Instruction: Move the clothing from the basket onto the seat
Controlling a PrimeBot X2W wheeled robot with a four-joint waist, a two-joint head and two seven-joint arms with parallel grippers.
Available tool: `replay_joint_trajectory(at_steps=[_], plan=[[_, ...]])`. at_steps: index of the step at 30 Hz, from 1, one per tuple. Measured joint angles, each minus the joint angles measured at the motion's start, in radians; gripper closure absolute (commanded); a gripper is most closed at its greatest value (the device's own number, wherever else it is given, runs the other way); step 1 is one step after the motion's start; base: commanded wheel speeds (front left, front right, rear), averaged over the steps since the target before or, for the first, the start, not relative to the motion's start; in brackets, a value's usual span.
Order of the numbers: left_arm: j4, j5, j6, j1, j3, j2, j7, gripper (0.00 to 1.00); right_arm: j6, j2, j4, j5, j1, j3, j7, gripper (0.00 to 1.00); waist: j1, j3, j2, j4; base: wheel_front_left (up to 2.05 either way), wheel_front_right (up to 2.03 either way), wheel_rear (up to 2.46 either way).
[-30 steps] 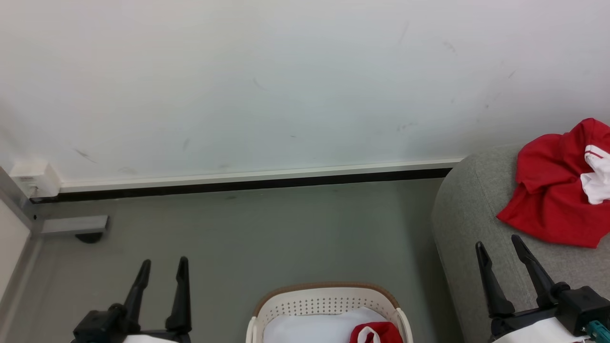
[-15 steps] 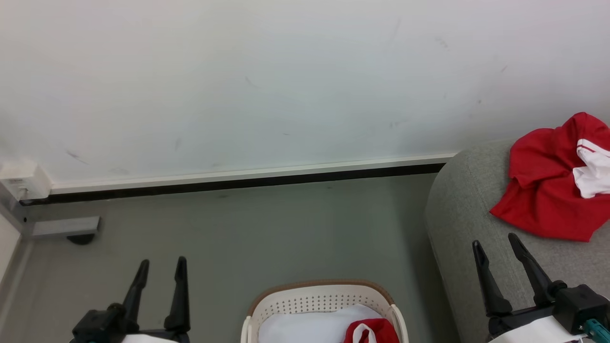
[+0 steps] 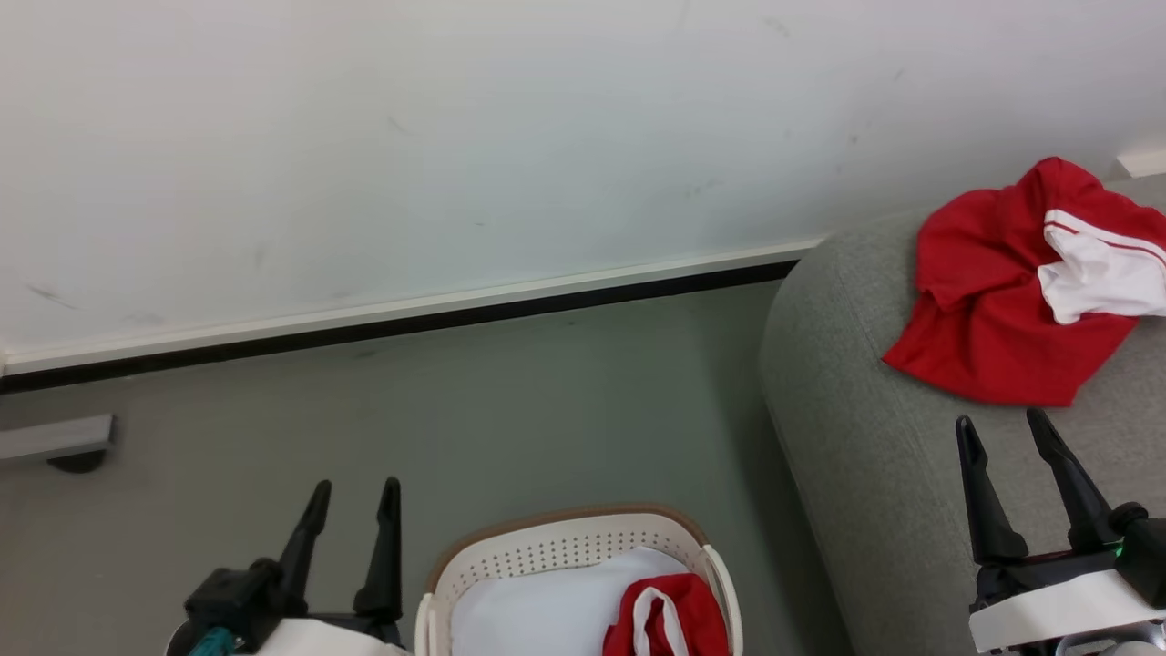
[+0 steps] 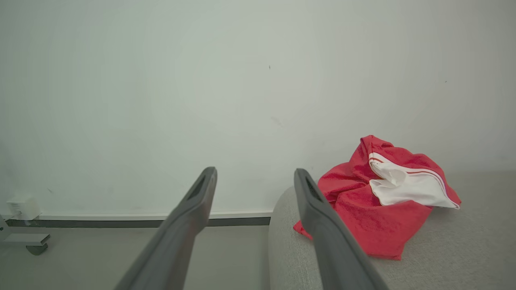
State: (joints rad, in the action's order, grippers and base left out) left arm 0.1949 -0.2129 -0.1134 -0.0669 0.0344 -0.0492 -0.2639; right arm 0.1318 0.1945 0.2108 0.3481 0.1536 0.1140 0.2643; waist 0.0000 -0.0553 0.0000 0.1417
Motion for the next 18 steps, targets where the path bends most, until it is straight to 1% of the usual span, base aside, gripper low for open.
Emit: replay_joint_trajectory(at_steps=[10, 14, 18], plan=[[0.132, 0.004, -0.004, -0.107, 0.101, 0.000, 0.000, 0.00, 0.000, 0.021, -0.018, 0.043, 0.059, -0.024, 0.000, 0.00, 0.0001, -0.088, 0.0000, 0.090, 0.00, 0.00, 0.00], [0.219, 0.022, -0.011, -0.166, 0.139, -0.002, 0.000, 0.00, 0.000, 0.023, -0.029, 0.049, 0.085, -0.038, 0.000, 0.00, 0.0001, -0.136, 0.0000, 0.123, 0.00, 0.00, 0.00], [0.336, 0.028, -0.014, -0.233, 0.204, -0.013, 0.000, 0.00, 0.000, 0.020, -0.037, 0.060, 0.097, -0.059, 0.000, 0.00, 0.0001, -0.186, 0.0000, 0.150, 0.00, 0.00, 0.00]])
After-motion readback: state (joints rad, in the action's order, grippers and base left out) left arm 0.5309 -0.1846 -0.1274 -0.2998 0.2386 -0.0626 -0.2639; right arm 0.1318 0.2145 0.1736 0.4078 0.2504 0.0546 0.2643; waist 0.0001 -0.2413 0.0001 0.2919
